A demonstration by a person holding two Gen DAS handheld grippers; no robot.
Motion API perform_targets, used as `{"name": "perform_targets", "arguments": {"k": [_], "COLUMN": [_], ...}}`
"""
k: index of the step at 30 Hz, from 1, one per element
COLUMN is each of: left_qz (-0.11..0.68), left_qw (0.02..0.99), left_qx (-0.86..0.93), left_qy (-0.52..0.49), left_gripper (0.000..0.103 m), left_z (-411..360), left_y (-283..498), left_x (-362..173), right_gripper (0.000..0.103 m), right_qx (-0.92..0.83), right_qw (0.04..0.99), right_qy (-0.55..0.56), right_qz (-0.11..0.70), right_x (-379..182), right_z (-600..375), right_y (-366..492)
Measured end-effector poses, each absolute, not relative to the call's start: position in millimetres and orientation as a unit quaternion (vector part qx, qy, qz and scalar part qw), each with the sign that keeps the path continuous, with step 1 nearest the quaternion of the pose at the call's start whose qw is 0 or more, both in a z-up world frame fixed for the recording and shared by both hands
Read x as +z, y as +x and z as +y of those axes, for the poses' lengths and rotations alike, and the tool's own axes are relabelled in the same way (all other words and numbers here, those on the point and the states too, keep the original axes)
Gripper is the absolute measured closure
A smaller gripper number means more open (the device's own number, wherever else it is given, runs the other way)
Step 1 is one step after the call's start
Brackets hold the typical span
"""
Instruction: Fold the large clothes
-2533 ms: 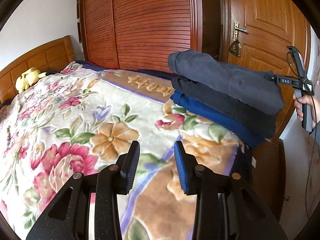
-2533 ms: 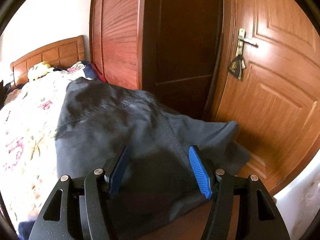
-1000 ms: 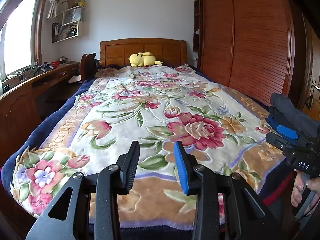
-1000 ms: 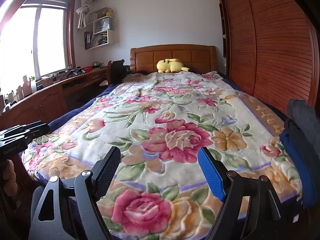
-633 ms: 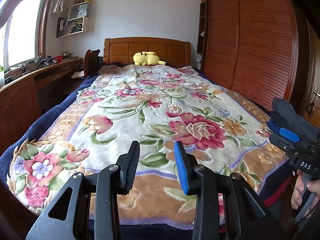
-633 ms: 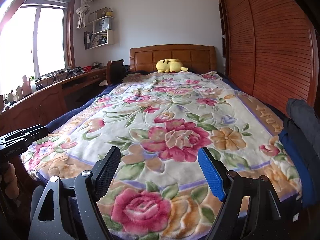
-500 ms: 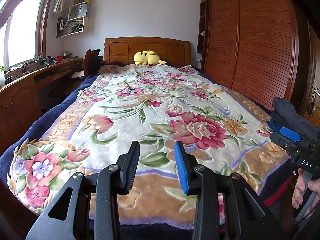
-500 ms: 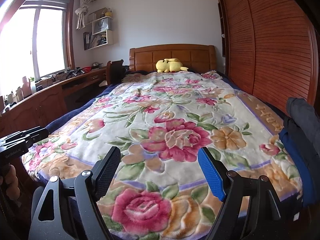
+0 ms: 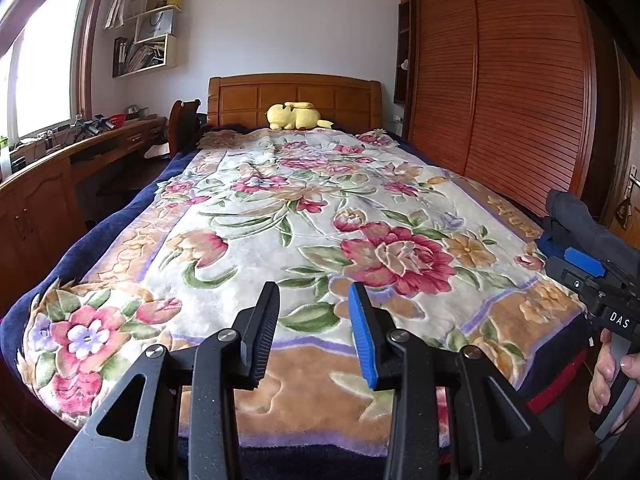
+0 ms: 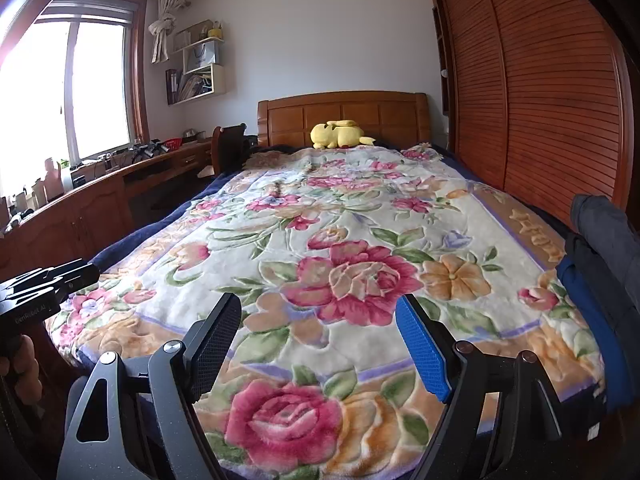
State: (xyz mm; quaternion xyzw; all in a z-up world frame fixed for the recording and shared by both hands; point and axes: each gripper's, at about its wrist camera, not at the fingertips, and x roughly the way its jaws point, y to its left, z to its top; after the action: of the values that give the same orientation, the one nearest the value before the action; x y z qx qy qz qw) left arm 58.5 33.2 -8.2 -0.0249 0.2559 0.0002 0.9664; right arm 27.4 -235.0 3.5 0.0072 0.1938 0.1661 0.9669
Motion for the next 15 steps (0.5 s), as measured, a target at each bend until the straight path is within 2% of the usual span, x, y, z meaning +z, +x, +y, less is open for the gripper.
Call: {"name": "perform_targets", "arguments": {"k": [15], "left_qz": [0.254], "left_qw": [0.967], "left_qx": [-0.004], "left_qy": [-0.021], "left_gripper": [0.066], "left_z": [28.2], "left_y": [54.4], "left_x": [-5.7], "right_gripper": [0.022], "right_qx": [0.163], "right_qw": [0.968], "right_qy": [0.01], "right_qz": [0.19], "right_x": [4.5], "right_z": [-233.3], "right_y": [26.1]}}
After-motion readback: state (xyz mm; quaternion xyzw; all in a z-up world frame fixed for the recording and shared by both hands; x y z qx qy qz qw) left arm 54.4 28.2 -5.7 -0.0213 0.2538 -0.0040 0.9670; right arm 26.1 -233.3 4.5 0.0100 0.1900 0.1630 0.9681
